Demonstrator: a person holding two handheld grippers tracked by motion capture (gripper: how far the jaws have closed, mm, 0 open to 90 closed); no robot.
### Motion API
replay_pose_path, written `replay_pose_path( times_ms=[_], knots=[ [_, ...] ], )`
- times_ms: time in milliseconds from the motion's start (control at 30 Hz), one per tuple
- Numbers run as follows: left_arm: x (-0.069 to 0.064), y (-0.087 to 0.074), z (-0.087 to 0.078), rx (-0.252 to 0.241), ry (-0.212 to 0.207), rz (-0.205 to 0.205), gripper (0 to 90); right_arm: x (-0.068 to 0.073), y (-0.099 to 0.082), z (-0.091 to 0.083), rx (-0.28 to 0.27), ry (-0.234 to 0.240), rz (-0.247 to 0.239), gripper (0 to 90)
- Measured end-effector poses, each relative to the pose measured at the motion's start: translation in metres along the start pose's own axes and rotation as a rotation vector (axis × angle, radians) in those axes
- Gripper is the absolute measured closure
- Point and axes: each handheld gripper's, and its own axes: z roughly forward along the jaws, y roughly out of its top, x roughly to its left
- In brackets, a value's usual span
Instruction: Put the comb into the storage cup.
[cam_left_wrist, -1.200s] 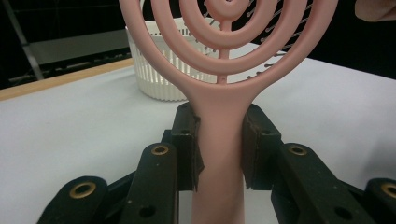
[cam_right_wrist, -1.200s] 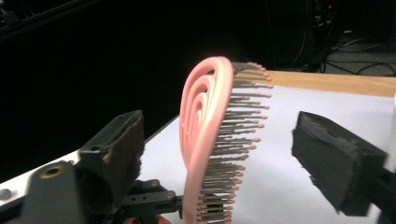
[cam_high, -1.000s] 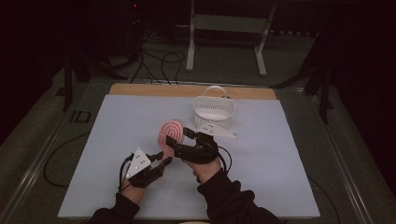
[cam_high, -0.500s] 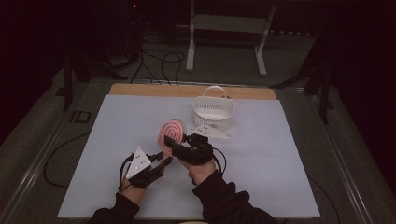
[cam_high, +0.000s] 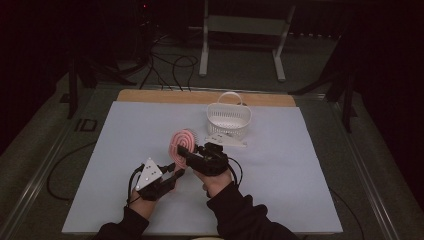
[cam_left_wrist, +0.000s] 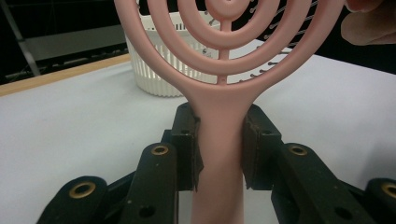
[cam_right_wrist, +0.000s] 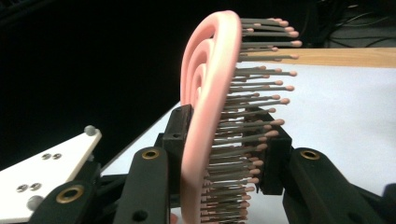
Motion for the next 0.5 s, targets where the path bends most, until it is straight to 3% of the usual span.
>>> replay_pose_path(
  times_ms=[233,367,433,500],
  knots=[
    [-0.0014,0.0027,-0.0001,-0.001,0.002,0.001,70.5,-0.0009,0.0007,-0.0016,-0.011,0.014,-0.019,64.2],
    [-0.0003,0.0042,0.0000,-0.013,-0.017,-0.025,69.2,0.0005,0.0031,-0.0027,-0.016,0.022,-0.034,64.3],
    [0.0021,0.0038,0.0009,-0.013,-0.035,-0.069,58.0,0.0001,0.0046,-0.0028,-0.014,0.027,-0.042,64.5],
    [0.0027,0.0035,0.0010,-0.007,-0.026,-0.077,51.3,-0.0004,0.0052,-0.0024,-0.013,0.028,-0.051,64.7]
  ],
)
